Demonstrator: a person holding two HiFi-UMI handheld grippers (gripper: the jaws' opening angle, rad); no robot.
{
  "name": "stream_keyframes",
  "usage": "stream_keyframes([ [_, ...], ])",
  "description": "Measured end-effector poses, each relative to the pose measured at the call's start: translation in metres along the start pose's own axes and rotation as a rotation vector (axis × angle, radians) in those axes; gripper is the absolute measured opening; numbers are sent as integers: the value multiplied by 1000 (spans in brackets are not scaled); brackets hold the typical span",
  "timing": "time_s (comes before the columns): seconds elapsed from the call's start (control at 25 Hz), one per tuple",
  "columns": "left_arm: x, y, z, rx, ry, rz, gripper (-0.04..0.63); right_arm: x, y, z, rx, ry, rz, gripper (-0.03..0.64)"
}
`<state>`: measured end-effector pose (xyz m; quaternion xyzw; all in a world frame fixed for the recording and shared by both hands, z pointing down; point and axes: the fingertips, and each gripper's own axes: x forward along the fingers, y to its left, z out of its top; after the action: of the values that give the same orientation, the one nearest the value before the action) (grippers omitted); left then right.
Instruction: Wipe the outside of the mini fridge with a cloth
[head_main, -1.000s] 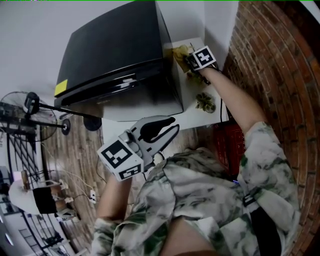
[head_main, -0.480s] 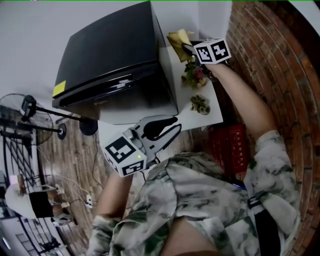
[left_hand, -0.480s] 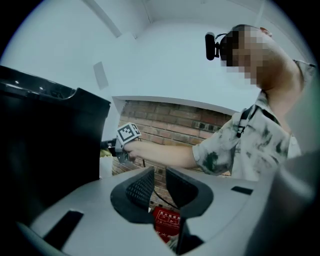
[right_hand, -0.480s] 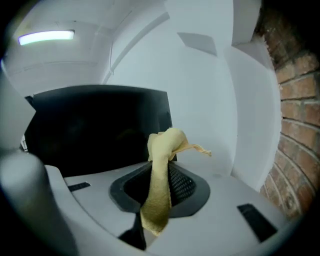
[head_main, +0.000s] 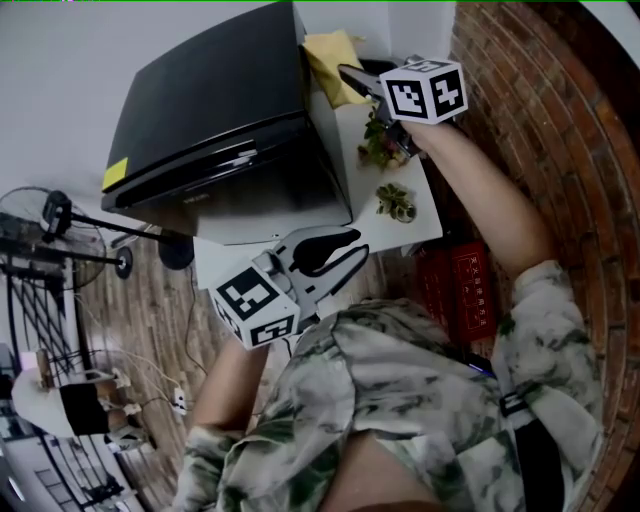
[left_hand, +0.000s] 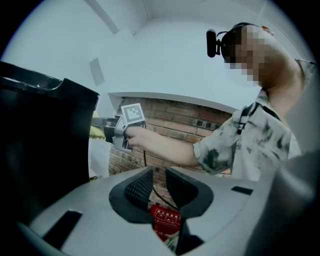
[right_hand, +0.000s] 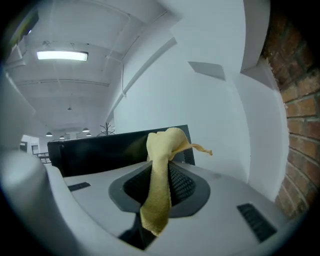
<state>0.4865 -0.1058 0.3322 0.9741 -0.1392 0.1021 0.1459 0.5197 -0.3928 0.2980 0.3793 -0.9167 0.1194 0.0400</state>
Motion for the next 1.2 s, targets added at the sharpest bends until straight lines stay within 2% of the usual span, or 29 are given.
stream_keyframes([
  [0.56,-17,1,-8,-15,3,52,80,35,-8,-94,66,125,-28,87],
  [1.2,-17,1,-20,-40,11,52,80,59,-39,-232,126,324,-131,87],
])
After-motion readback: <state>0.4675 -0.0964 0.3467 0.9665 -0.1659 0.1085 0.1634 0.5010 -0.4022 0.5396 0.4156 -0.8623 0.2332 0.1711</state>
